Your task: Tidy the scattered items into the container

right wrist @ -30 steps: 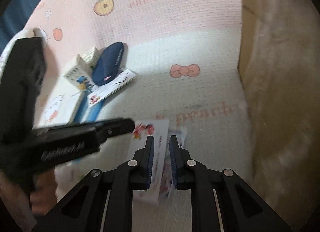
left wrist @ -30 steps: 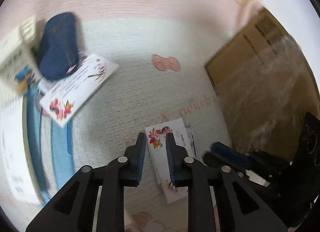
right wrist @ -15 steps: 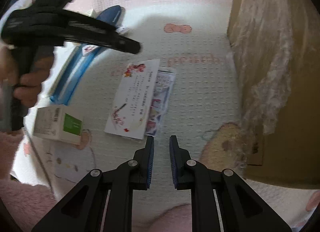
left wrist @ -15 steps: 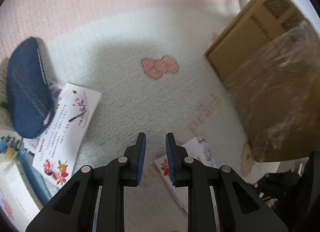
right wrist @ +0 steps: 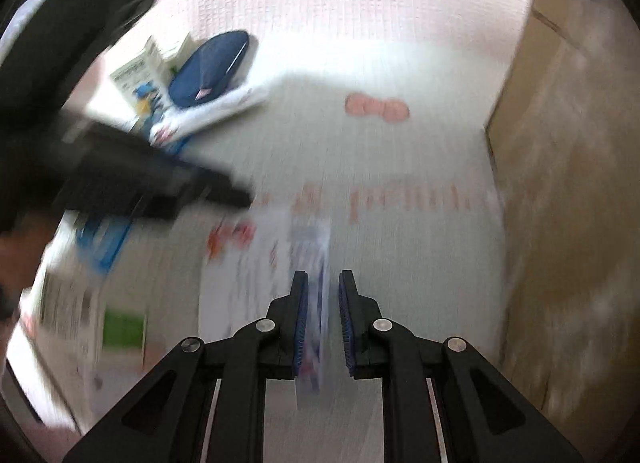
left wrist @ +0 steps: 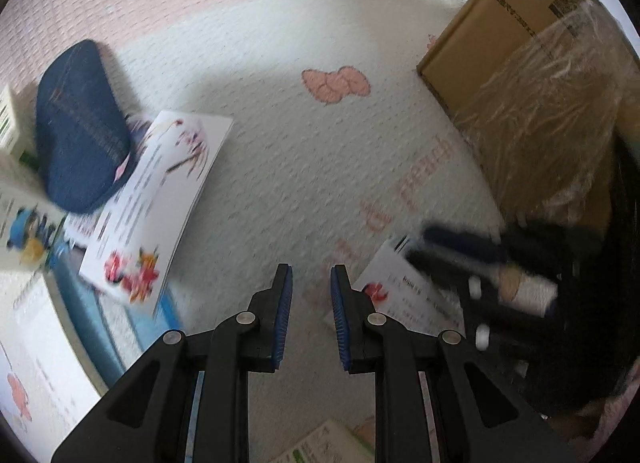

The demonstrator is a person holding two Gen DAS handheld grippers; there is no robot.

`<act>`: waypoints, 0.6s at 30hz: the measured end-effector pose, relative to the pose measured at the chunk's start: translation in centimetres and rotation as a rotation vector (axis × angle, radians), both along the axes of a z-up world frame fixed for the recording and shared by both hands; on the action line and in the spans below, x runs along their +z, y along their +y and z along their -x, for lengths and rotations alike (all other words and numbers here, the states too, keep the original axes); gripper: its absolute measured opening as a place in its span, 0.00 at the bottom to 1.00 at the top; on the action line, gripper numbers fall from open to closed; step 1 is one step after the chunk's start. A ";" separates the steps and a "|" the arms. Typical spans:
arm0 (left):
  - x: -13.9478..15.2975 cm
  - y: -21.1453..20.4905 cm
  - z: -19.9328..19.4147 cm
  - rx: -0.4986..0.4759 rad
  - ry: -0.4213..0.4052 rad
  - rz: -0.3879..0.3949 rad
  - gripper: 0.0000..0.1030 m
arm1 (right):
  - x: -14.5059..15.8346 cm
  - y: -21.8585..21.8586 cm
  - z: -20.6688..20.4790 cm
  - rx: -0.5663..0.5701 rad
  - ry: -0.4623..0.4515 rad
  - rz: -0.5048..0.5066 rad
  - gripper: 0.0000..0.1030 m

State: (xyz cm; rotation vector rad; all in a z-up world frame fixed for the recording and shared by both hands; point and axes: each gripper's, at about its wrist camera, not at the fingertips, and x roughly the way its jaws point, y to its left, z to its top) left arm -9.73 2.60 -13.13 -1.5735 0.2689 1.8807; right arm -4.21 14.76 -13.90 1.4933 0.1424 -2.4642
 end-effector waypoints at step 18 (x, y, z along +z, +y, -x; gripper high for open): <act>2.3 -0.1 0.1 -0.022 -0.026 -0.073 0.21 | 2.7 1.4 -6.0 0.042 -0.149 0.016 0.12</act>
